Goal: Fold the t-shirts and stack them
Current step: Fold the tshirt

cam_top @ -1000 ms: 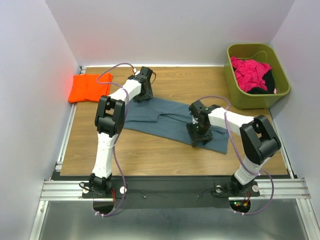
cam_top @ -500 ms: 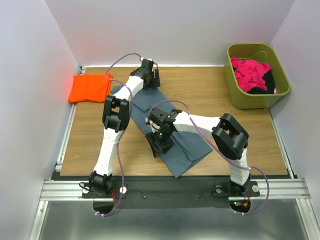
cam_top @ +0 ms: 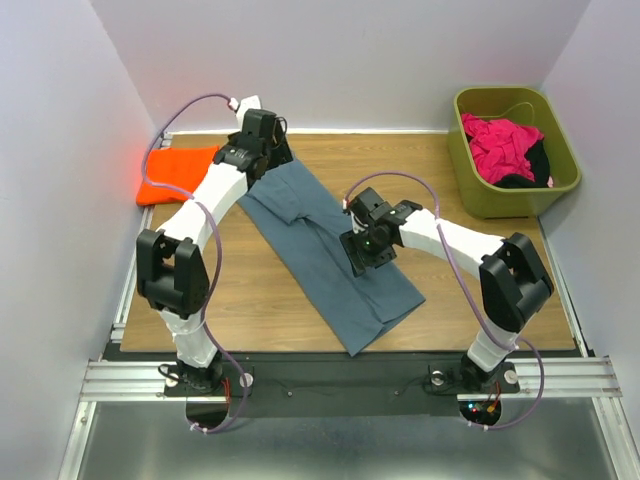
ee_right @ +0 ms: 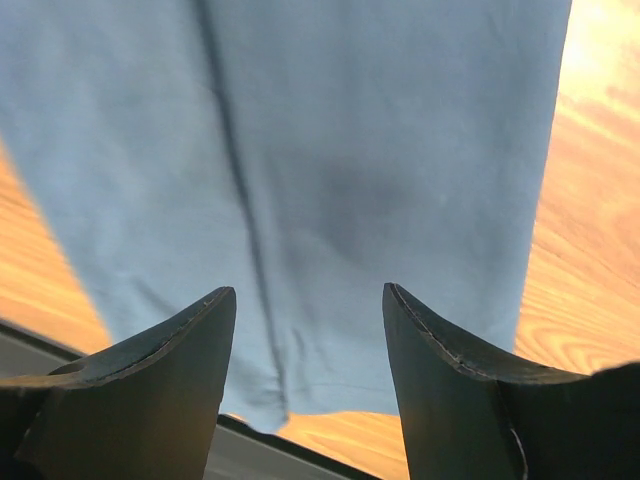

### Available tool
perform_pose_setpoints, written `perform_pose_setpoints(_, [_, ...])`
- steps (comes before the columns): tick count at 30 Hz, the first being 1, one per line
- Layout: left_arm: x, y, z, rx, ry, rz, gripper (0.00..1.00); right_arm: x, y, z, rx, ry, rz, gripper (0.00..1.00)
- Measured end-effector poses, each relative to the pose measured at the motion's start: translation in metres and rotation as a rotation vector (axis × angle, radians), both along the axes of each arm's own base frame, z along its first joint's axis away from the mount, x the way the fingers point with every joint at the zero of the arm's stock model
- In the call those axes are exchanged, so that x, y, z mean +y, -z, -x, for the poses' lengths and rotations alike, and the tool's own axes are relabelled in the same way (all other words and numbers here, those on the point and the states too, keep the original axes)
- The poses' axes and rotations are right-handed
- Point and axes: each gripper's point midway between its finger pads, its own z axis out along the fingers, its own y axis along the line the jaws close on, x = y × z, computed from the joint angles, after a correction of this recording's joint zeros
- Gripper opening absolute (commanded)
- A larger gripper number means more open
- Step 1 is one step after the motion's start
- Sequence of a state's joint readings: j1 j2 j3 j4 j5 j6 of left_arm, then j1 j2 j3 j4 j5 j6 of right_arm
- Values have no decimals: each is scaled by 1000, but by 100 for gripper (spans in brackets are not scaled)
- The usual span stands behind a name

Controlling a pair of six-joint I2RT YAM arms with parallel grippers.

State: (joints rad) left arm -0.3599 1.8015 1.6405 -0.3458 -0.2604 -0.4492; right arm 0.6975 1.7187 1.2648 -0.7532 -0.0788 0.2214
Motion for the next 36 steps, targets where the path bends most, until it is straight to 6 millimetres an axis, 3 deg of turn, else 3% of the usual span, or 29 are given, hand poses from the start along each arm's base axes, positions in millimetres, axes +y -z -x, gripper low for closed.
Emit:
perform_pose_setpoints(2, [0,6,7,10,-18,11,73,-7,7,4,13,-7,23,66])
perform_pose_setpoints(5, [-5,42,7,80,-25,-3,72,-11,13,8,27,-21,43,66])
perform_pose_setpoints(6, [-8,71,4,134,-28,-21,72,-11,14,8,25,-27,45,66])
perform_pose_setpoints(9, [-10,130,7,250,-29,-69,72,-12,20,7,33,-34,56,65])
perform_pose_setpoints(11, [-8,163,11,320,-30,-101,72,-12,25,8,45,-36,65,65])
perform_pose_setpoints(13, [-5,182,12,362,-36,-132,72,-13,30,10,62,-40,72,65])
perform_pose_setpoints(18, [-16,171,-11,326,-27,-106,72,-14,41,26,128,-51,61,65])
perform_pose_setpoints(23, [-26,181,-29,335,-2,-111,73,-7,48,36,191,-48,30,65])
perform_pose_setpoints(29, [-46,177,-69,279,61,-111,77,32,46,40,248,-59,-39,65])
perform_pose_setpoints(36, [-59,172,-91,218,145,-81,82,67,44,34,266,-50,-96,66])
